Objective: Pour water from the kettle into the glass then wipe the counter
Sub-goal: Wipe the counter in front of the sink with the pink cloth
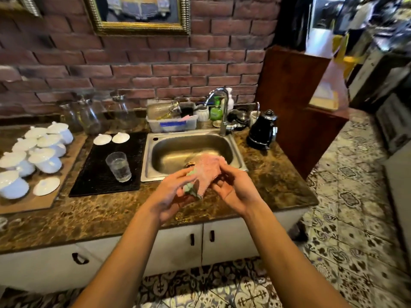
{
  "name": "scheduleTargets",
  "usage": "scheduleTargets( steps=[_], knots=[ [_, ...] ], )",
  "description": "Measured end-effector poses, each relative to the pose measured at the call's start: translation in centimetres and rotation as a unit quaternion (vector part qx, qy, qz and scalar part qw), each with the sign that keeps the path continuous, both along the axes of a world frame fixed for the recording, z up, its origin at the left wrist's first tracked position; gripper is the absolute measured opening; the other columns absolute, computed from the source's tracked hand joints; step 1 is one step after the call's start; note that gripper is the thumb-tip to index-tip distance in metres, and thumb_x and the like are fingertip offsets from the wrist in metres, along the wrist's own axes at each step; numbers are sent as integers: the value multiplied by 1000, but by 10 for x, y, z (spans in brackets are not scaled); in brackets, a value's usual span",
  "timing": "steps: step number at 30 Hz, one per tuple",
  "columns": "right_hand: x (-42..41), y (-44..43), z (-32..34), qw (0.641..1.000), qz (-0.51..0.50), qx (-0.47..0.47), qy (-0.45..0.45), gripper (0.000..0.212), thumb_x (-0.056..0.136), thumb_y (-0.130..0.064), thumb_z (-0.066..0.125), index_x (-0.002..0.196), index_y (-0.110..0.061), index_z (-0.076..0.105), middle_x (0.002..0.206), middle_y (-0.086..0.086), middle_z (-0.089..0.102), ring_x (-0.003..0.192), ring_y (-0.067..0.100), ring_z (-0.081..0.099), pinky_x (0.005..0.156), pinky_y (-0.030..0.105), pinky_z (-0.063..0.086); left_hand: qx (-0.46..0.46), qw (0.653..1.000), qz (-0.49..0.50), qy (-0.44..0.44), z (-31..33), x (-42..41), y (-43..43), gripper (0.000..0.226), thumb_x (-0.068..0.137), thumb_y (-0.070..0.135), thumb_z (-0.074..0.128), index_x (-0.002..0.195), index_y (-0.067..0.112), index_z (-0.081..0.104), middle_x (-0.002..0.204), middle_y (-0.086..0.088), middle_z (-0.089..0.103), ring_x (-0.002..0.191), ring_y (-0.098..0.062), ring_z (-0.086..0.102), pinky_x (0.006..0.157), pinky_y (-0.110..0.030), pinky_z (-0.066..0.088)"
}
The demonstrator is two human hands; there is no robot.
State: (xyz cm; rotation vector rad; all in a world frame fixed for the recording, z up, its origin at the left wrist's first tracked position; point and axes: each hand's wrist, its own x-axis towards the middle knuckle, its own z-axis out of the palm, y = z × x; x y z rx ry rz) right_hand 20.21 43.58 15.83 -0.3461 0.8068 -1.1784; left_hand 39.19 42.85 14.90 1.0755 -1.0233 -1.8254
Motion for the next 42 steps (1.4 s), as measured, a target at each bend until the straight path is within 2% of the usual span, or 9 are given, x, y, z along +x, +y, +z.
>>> scheduleTargets(
  steps=[2, 5, 10, 18, 23, 27, 35, 38, 42],
  knots=[
    [-17, -1, 1, 1000, -17, -1, -8, 24, 105, -12, 55, 118, 0, 69, 121, 20, 76, 119, 30, 69, 110, 47, 50, -3, 1000, -10, 14, 3, -15, -3, 46, 76, 16, 76, 123, 16, 73, 118, -15, 79, 101, -25, 77, 87, -38, 62],
    [-40, -7, 3, 999, -44, -7, -31, 21, 103, -10, 56, 113, 1, 71, 110, 18, 78, 103, 25, 76, 102, 43, 56, 1, 999, -21, 42, 8, -35, -13, 44, 71, 4, 73, 114, 16, 74, 102, -10, 83, 90, -21, 80, 71, -30, 66],
    [-72, -27, 5, 996, -75, -24, -43, 23, 103, -9, 55, 118, 1, 70, 109, 18, 78, 99, 25, 77, 95, 40, 60, 9, 999, -12, 33, 8, -60, -50, 37, 80, -9, 68, 103, 18, 78, 99, -9, 82, 91, -21, 78, 71, -28, 66],
    [-109, -99, 3, 994, -107, -12, -3, 23, 104, -18, 56, 117, -2, 67, 106, 17, 77, 109, 29, 73, 98, 46, 58, 38, 999, -17, 28, -3, -94, -148, 35, 93, -14, 58, 117, 8, 71, 98, -11, 83, 85, -20, 81, 63, -24, 63],
    [-136, -143, -3, 994, -109, -2, 18, 25, 106, -21, 53, 111, -3, 69, 99, 17, 80, 93, 29, 79, 82, 41, 66, 41, 999, -8, -7, -10, -118, -207, 37, 93, -12, 60, 123, 7, 71, 96, -9, 82, 79, -15, 79, 59, -22, 60],
    [-160, -163, -13, 994, -105, 12, 21, 36, 107, -27, 51, 124, 0, 67, 108, 21, 79, 97, 30, 79, 77, 39, 66, 48, 998, -25, -30, -21, -139, -238, 36, 92, -13, 60, 118, 8, 73, 90, -5, 84, 75, -13, 79, 58, -22, 60],
    [-210, -181, -52, 973, -88, 61, 204, 18, 102, -14, 62, 106, -3, 76, 109, 18, 78, 98, 22, 73, 85, 32, 62, 81, 991, -67, -76, -61, -192, -257, 37, 91, -16, 59, 102, 15, 76, 80, 2, 83, 66, -9, 76, 53, -20, 59],
    [-235, -184, -76, 959, -91, 109, 246, 23, 99, -3, 64, 120, 4, 73, 117, 24, 75, 100, 24, 72, 78, 29, 64, 117, 986, -76, -87, -85, -219, -253, 39, 92, -16, 57, 106, 15, 75, 92, -4, 80, 80, -17, 75, 52, -21, 59],
    [-270, -191, -116, 931, -36, 157, 327, 24, 101, 0, 61, 120, 12, 69, 100, 21, 71, 78, 20, 69, 60, 22, 59, 165, 978, -72, -107, -125, -258, -244, 41, 94, -17, 53, 114, 13, 72, 111, -10, 74, 106, -24, 69, 67, -29, 62]
  ],
)
